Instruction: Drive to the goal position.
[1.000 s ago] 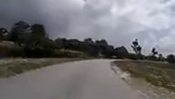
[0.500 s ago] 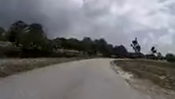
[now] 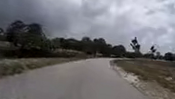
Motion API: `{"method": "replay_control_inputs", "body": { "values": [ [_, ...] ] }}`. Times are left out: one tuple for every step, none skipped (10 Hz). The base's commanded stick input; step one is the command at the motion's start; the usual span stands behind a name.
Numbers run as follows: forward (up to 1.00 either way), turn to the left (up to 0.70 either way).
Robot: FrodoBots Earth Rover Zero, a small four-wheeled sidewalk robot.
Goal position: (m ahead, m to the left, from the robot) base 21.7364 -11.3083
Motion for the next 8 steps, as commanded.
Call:
{"method": "replay_control_inputs", "body": {
  "values": [
    [0.85, 0.0],
    [0.85, 0.0],
    [0.85, 0.0],
    [0.85, 0.0],
    [0.85, -0.28],
    [0.85, -0.24],
    [0.85, 0.0],
    [0.85, 0.0]
  ]
}}
